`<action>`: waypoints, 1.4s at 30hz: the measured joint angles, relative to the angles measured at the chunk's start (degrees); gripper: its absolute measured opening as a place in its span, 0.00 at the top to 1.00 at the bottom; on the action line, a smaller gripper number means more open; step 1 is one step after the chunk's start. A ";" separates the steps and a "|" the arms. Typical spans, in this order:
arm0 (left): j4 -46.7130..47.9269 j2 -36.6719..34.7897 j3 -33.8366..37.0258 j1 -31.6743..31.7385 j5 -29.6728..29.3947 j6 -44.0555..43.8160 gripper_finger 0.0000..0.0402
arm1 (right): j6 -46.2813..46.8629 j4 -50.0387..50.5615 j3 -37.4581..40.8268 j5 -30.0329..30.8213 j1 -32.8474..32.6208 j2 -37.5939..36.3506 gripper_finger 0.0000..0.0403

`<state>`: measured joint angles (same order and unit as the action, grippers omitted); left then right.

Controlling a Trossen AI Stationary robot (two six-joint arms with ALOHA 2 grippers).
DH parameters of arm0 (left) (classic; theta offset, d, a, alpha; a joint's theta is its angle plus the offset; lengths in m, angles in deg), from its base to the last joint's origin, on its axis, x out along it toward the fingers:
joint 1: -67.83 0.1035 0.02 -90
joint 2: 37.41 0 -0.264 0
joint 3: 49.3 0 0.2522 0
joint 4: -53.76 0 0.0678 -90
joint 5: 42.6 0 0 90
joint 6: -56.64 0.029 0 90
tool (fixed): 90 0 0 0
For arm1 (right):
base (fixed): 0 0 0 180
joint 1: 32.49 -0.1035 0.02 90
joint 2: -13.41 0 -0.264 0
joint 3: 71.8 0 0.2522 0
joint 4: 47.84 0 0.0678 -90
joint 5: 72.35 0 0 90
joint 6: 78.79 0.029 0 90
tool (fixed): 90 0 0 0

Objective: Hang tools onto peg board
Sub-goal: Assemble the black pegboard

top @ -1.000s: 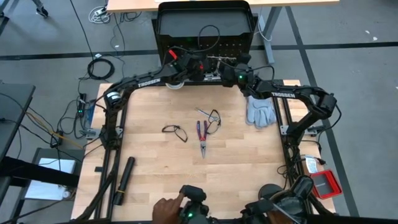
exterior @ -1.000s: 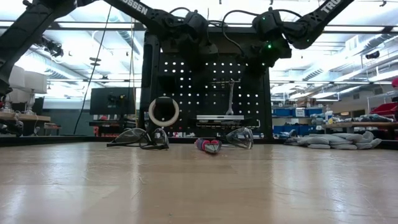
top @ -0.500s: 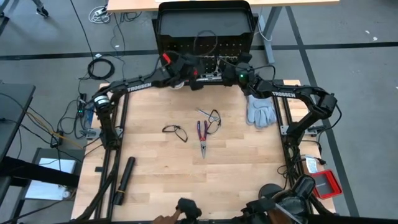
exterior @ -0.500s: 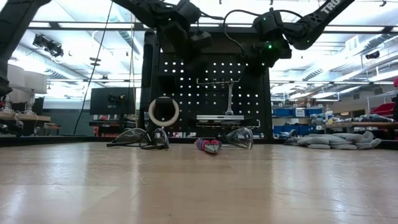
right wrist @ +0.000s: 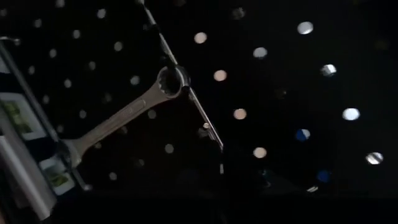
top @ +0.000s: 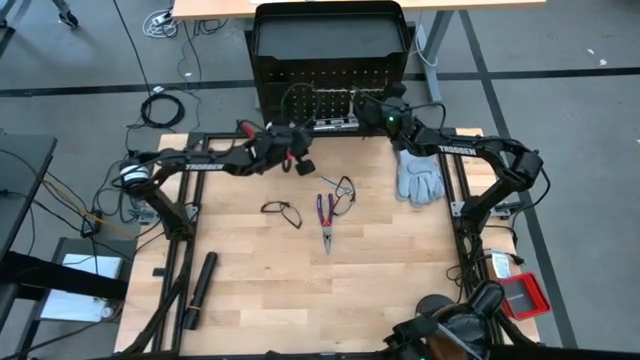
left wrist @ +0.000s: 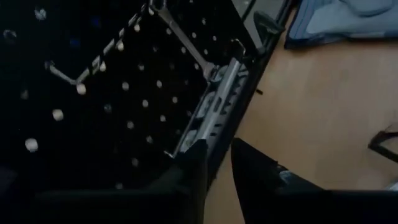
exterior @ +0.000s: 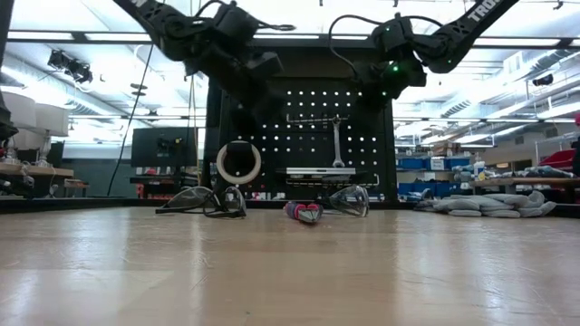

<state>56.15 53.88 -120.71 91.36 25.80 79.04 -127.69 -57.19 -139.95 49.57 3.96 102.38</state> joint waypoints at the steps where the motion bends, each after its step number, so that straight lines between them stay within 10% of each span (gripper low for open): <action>1: -0.28 -0.37 0.81 -0.28 0.01 -1.02 0.81 | 0.29 0.43 0.00 -0.31 0.00 0.00 0.93; 13: -26.82 -3.13 17.27 -5.78 -4.90 -0.54 0.81 | 2.88 8.36 -4.13 4.49 -1.86 0.00 0.94; 29: -30.04 -3.10 20.10 -5.04 -5.42 -0.16 0.81 | 7.89 22.00 -11.28 5.97 -2.72 -0.01 0.94; 42: -33.86 -3.04 20.06 7.51 18.82 -3.94 0.85 | -0.20 21.22 -10.97 8.03 -2.69 8.55 0.95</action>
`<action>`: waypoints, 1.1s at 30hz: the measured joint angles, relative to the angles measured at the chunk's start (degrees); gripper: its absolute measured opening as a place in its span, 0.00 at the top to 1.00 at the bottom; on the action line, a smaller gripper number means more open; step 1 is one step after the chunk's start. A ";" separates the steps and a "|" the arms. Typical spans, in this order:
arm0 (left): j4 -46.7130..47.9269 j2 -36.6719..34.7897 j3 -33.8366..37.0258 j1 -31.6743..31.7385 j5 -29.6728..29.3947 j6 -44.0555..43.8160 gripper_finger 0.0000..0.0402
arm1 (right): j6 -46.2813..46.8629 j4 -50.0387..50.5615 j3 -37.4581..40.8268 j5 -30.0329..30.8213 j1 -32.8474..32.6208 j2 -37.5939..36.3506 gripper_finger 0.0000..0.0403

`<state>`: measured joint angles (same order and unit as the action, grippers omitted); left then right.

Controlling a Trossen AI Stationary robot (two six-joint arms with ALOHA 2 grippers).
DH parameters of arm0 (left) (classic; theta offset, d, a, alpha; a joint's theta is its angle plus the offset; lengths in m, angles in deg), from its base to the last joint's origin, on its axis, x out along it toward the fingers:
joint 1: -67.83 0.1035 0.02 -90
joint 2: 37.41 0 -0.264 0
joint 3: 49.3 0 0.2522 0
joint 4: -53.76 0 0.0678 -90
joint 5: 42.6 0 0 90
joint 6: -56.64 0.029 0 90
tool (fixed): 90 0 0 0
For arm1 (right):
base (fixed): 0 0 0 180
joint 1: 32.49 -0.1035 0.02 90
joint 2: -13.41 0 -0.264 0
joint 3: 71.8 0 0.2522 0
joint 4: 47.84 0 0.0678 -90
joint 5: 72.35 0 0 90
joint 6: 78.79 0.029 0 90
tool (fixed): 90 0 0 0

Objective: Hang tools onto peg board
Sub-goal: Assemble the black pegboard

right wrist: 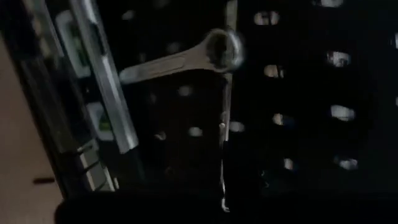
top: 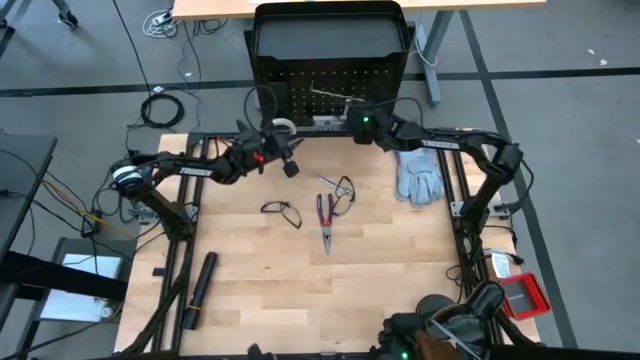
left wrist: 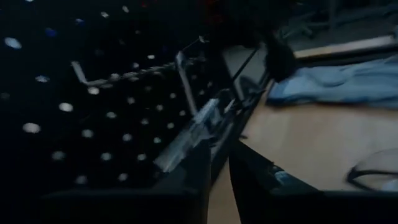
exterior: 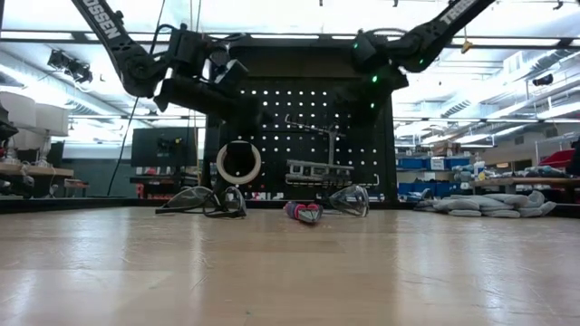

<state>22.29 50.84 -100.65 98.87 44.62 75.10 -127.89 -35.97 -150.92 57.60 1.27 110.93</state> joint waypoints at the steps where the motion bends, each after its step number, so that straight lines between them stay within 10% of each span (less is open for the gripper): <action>1: 0.00 0.00 0.00 0.59 -0.09 1.09 0.85 | -0.75 -0.23 0.00 1.06 -0.02 0.82 0.95; 12: -2.99 0.02 -0.11 1.61 2.61 -11.23 0.88 | 6.14 -4.15 0.02 7.68 -0.95 -1.92 0.97; 33: -6.72 0.02 -0.17 -2.45 9.95 -26.64 0.88 | 13.01 1.10 -0.04 -0.37 0.10 -5.84 0.97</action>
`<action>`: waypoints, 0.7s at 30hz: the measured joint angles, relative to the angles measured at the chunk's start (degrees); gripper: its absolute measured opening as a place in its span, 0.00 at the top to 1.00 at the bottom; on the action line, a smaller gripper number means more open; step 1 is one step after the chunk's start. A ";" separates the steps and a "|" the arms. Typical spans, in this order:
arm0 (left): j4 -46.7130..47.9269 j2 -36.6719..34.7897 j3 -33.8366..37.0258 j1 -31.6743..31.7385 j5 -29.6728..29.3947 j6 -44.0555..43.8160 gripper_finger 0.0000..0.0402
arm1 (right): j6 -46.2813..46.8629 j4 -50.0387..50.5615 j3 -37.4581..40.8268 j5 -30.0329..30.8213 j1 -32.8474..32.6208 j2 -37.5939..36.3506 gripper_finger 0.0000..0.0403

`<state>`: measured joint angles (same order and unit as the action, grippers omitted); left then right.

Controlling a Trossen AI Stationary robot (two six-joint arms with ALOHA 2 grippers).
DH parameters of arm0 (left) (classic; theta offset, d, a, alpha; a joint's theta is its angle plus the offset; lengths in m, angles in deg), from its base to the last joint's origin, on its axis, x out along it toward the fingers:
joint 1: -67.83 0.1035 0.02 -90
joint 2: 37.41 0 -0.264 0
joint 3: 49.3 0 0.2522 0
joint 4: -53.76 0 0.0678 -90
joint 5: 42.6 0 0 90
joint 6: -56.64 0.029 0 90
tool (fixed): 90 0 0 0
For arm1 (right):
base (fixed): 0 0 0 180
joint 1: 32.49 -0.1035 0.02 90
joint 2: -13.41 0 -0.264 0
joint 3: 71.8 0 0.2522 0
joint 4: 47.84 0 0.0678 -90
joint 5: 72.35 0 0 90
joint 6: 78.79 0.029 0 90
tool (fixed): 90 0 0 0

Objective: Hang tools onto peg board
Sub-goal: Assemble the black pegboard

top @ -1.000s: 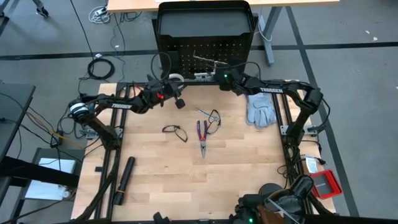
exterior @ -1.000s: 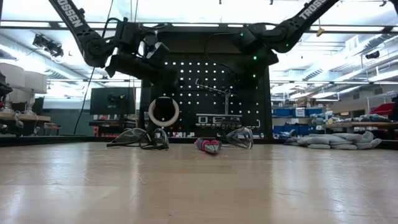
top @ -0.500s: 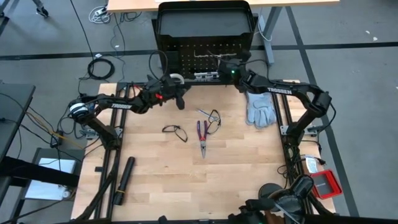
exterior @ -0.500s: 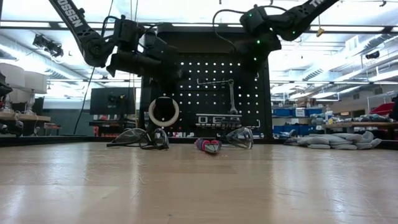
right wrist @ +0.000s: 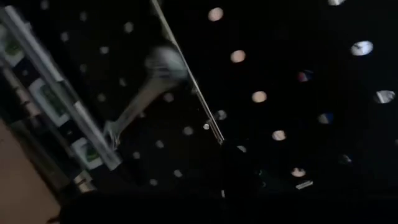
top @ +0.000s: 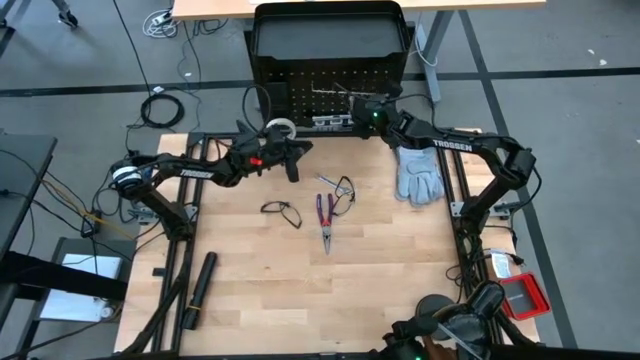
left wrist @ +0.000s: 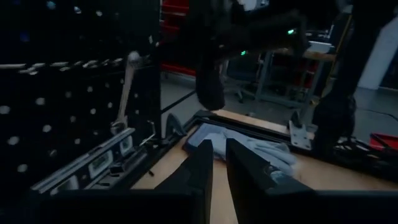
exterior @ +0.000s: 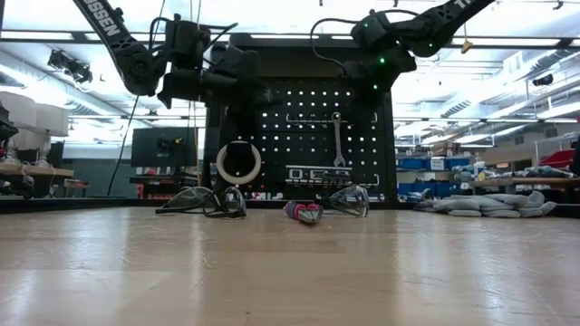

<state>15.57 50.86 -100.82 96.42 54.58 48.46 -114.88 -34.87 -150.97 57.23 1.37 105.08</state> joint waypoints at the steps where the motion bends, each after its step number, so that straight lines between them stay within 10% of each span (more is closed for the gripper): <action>1: -0.10 0.00 0.00 -0.33 0.01 0.00 0.88 | -0.04 0.40 0.00 -0.42 0.16 0.02 0.97; 21: 0.39 0.00 0.00 -1.35 -0.02 2.24 0.88 | -3.24 1.13 0.26 -14.09 4.60 0.04 0.97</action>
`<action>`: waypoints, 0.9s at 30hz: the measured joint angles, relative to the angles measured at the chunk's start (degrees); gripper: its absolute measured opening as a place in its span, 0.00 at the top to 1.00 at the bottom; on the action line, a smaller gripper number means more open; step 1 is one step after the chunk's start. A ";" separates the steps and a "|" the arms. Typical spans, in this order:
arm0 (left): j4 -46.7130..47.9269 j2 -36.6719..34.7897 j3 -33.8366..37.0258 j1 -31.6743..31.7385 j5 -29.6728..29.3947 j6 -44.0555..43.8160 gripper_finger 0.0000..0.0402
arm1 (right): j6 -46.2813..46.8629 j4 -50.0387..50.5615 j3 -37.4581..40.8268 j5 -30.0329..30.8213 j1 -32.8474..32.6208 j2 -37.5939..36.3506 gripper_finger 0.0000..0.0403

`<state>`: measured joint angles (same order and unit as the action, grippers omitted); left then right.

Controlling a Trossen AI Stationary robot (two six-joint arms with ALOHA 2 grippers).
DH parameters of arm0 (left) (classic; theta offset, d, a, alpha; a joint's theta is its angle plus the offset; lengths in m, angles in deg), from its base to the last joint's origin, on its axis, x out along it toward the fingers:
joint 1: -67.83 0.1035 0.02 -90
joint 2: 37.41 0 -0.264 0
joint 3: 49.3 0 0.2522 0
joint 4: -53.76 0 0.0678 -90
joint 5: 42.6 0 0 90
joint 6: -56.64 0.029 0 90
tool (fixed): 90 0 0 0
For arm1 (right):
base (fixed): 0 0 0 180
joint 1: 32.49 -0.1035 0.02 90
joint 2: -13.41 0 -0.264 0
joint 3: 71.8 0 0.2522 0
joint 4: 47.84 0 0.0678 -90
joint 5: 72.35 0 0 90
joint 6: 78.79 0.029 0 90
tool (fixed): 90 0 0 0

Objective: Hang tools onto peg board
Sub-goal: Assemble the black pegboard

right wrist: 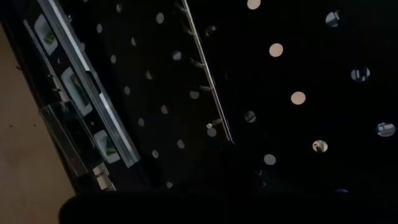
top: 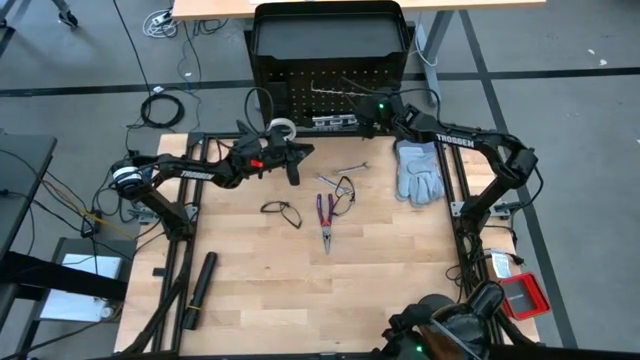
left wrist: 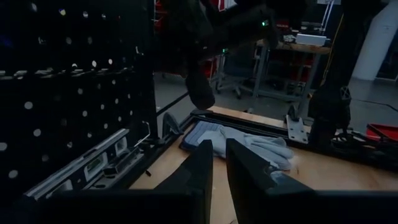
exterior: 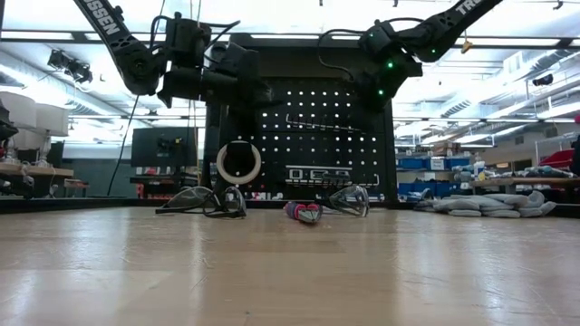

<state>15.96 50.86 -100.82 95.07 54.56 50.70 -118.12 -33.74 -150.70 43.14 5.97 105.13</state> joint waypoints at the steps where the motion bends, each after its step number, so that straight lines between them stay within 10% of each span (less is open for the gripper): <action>1: -0.01 0.00 0.00 0.00 0.00 0.50 0.88 | -0.40 0.15 0.00 0.01 0.00 0.00 0.97; 27: 0.14 0.00 0.02 -0.04 -0.02 1.26 0.88 | -0.84 -2.74 -0.11 3.68 0.32 0.09 0.97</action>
<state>16.10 50.86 -100.80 95.03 54.54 51.96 -118.95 -36.48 -150.81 46.82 6.28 105.22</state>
